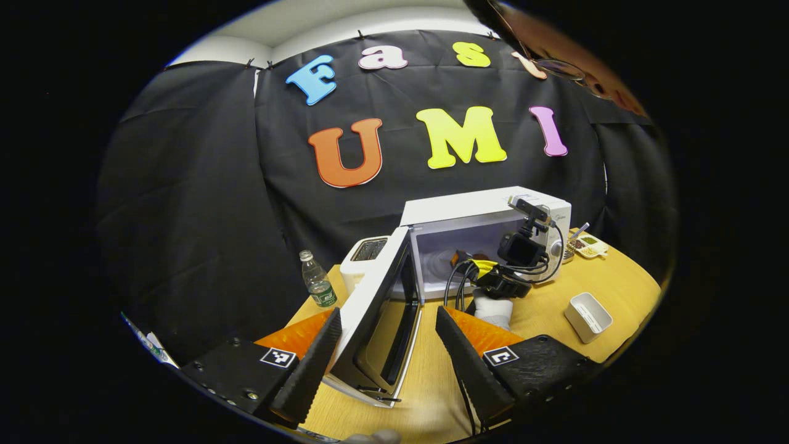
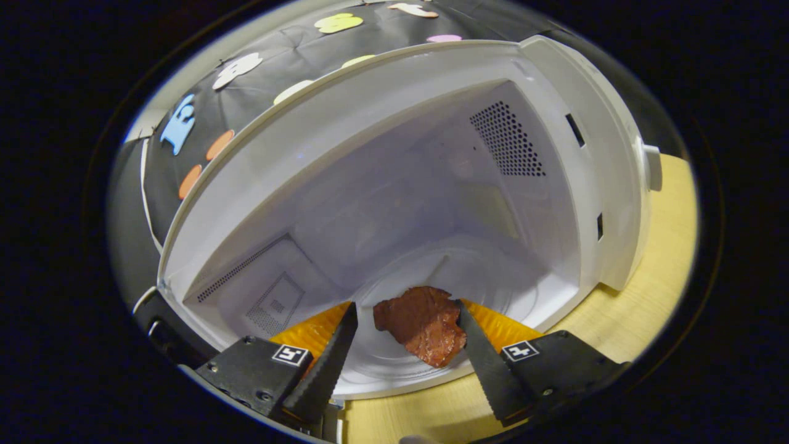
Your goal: Open the microwave oven with the left hand, put the food in, and close the microwave oven.
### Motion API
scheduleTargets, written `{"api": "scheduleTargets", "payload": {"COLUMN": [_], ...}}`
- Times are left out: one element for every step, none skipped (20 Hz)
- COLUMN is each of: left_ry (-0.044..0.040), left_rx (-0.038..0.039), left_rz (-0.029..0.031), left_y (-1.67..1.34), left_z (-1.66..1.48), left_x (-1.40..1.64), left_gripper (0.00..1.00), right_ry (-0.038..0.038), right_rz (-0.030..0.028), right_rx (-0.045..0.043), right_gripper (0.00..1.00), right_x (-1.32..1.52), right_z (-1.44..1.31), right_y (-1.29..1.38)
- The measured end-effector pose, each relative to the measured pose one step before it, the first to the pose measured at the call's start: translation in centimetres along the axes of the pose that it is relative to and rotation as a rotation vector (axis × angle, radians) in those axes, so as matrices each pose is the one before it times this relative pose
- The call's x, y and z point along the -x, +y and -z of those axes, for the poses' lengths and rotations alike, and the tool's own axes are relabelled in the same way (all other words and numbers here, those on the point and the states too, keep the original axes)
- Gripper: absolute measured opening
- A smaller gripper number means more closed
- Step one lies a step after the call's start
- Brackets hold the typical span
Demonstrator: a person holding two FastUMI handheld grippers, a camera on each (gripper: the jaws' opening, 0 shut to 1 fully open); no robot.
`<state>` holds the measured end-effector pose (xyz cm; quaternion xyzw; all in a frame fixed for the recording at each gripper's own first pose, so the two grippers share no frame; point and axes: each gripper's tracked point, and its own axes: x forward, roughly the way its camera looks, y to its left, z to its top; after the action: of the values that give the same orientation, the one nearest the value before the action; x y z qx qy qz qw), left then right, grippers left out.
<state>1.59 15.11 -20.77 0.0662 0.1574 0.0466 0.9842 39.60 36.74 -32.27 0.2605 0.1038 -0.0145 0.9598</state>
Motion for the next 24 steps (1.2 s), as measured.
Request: {"api": "scheduleTargets", "payload": {"left_ry": [0.00203,0.00000,-0.00161,0.00018,-0.00596,-0.00276,-0.00436,-0.00241,-0.00494,-0.00793,-0.00244,0.00096,-0.00570,-0.00302,-0.00863,-0.00408,-0.00530,-0.01286,-0.00528,-0.01199,-0.00635,-0.01431,-0.01482,-0.00948], "left_rx": [0.00336,0.00268,0.00284,0.00631,0.00554,0.00577,0.00308,0.00118,0.00099,0.00376,0.00357,-0.00012,0.00087,0.00539,0.00632,0.00799,0.00748,0.00556,0.00307,0.00390,-0.00055,-0.00749,-0.00519,-0.00354], "left_rz": [-0.00106,-0.00290,-0.00045,-0.00298,-0.00084,-0.00123,-0.00170,-0.00260,-0.00187,0.00089,0.00031,-0.00242,-0.00088,-0.00513,-0.00327,-0.00464,-0.00802,-0.00650,-0.00784,-0.00067,-0.00524,-0.00347,-0.00156,-0.00070], "left_y": [-0.023,0.083,0.033,0.017,-0.013,0.050,0.106,0.104,0.141,0.070,0.059,0.253,0.322,0.447,0.420,0.428,0.537,0.538,0.654,0.490,0.517,0.628,0.549,0.443], "left_z": [0.097,-0.017,-0.081,0.020,-0.176,-0.094,-0.091,-0.120,-0.153,-0.310,-0.146,-0.015,-0.269,-0.318,-0.611,-0.340,-0.442,-0.624,-0.552,-0.605,-0.508,-0.520,-0.619,-0.419], "left_x": [0.036,0.017,-0.044,0.061,0.035,0.043,0.023,0.143,0.041,0.179,0.171,0.112,0.067,0.212,0.187,0.163,0.174,0.206,0.215,0.120,0.164,0.069,0.071,0.012], "left_gripper": [0.95,0.94,0.94,0.95,0.95,0.94,0.94,0.94,0.95,0.95,0.95,0.95,0.95,0.94,0.92,0.95,0.95,0.94,0.94,0.94,0.95,0.95,0.94,0.94], "right_ry": [0.01095,0.02430,-0.00465,0.00283,-0.00043,0.00075,-0.00779,-0.00202,0.00080,-0.00740,0.00167,0.00511,0.00896,0.01332,0.01338,-0.00233,0.01205,0.01599,0.01484,0.01238,0.00843,0.00007,-0.00163,-0.00348], "right_rz": [0.00095,-0.00706,-0.00607,0.00853,-0.00408,-0.00248,-0.00576,-0.00477,-0.00497,-0.01028,-0.01947,-0.02284,-0.01777,-0.01783,-0.02584,-0.01318,-0.01670,-0.01870,-0.01600,-0.00516,0.00859,0.01152,0.01414,0.01406], "right_rx": [0.02514,0.01096,0.01641,0.01433,0.00099,-0.00656,0.00004,0.00876,0.00832,0.01408,0.01738,0.02155,0.02656,0.02746,0.03940,0.04753,0.05032,0.04760,0.03735,0.02617,0.02244,0.01099,0.00110,-0.00212], "right_gripper": [0.99,0.99,0.99,0.88,0.89,1.00,0.89,0.89,1.00,0.89,1.00,0.89,0.91,0.91,0.91,0.91,0.91,1.00,0.91,1.00,1.00,0.91,1.00,0.91], "right_x": [-0.049,0.081,-0.090,0.268,0.297,0.296,0.345,0.409,0.692,0.773,0.949,1.106,1.511,1.658,1.942,2.030,1.928,2.029,2.179,2.268,2.068,2.070,1.813,2.091], "right_z": [0.316,0.581,-0.198,0.050,-0.287,-0.362,-0.561,-0.588,-0.588,-0.877,-0.900,-0.908,-0.770,-0.726,-0.794,-1.061,-0.772,-0.765,-0.565,-0.532,-0.611,-0.776,-0.894,-0.806], "right_y": [-0.153,-0.004,-0.044,-0.424,0.003,0.029,-0.017,0.056,0.176,0.282,0.471,0.469,0.278,0.180,0.201,-0.255,-0.510,-0.492,-0.580,-0.830,-1.152,-1.119,-0.900,-0.551]}}
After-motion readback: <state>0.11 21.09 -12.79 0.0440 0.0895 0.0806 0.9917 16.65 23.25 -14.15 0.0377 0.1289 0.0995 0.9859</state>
